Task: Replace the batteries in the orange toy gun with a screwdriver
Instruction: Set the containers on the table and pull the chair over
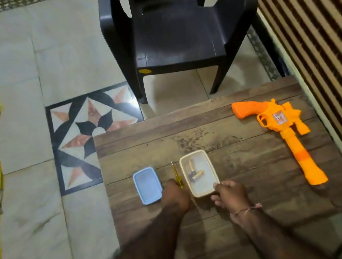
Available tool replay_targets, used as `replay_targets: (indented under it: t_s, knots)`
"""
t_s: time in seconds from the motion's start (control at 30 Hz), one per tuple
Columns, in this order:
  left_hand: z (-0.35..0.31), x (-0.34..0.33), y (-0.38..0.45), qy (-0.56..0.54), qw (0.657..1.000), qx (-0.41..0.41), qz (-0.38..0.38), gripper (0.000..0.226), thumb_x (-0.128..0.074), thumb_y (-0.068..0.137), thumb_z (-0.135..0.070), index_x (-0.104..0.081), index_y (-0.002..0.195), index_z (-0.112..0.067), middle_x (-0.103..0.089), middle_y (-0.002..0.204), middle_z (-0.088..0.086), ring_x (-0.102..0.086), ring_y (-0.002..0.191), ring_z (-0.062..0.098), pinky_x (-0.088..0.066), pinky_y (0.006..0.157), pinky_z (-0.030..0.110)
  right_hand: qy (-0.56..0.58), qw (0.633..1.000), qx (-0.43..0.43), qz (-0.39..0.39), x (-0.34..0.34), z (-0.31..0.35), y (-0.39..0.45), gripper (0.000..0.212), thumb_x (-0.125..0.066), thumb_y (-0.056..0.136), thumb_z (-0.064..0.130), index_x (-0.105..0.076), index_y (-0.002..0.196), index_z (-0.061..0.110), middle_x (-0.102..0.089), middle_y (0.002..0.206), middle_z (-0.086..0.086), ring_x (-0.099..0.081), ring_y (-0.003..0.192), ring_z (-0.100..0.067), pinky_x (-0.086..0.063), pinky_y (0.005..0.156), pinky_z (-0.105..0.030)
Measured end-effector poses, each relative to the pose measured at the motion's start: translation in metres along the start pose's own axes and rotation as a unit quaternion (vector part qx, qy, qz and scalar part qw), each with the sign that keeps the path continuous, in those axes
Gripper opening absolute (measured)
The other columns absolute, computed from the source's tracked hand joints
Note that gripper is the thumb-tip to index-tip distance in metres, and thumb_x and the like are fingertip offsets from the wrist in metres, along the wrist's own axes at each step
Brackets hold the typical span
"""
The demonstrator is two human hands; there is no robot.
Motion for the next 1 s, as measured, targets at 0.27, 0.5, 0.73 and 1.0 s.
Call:
replay_targets:
  t_s: [0.27,0.5,0.73,1.0]
  knots:
    - [0.000,-0.006,0.004,0.118,0.993,-0.021,-0.008,0.031,-0.061,0.093,-0.022,-0.054,0.121,-0.011,-0.064,0.118,0.011,-0.062,0.107,0.028,-0.049,0.079,0.034,-0.042,0.998,-0.010,0.041,-0.009,-0.020,0.006,0.016,-0.063,0.092,0.018,-0.062,0.107,0.013,-0.072,0.091,-0.009,-0.069,0.070,-0.018,-0.052,0.052,-0.025]
    - [0.004,0.015,-0.022,0.106,0.991,-0.076,-0.025,0.031,-0.059,0.094,-0.022,-0.054,0.122,-0.011,-0.062,0.122,0.010,-0.060,0.109,0.025,-0.047,0.085,0.031,-0.043,0.999,-0.003,0.027,0.002,-0.021,-0.015,0.026,-0.068,0.085,0.025,-0.061,0.106,0.011,-0.069,0.083,-0.010,-0.062,0.063,-0.020,-0.049,0.050,-0.027]
    - [0.012,0.056,-0.072,0.121,0.975,-0.183,-0.016,0.036,-0.054,0.095,-0.021,-0.052,0.130,-0.013,-0.056,0.129,0.008,-0.055,0.115,0.023,-0.044,0.096,0.030,-0.057,0.998,0.021,-0.013,0.009,-0.033,-0.029,0.034,-0.064,0.065,0.040,-0.058,0.095,0.024,-0.071,0.097,-0.012,-0.063,0.084,-0.029,-0.046,0.065,-0.034]
    - [0.027,0.157,-0.105,0.230,0.904,-0.359,-0.020,0.033,-0.048,0.097,-0.023,-0.050,0.130,-0.020,-0.051,0.134,0.003,-0.053,0.118,0.021,-0.042,0.094,0.029,0.042,0.992,0.084,-0.080,-0.013,-0.002,-0.131,0.032,-0.067,0.075,0.030,-0.058,0.101,0.015,-0.066,0.091,-0.014,-0.062,0.072,-0.028,-0.043,0.052,-0.028]
Point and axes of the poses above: each hand's wrist, its own y-axis towards the middle knuckle, its own x-axis out of the back of the hand, z = x × y, the point moved 6 cm from there along y, towards the middle knuckle
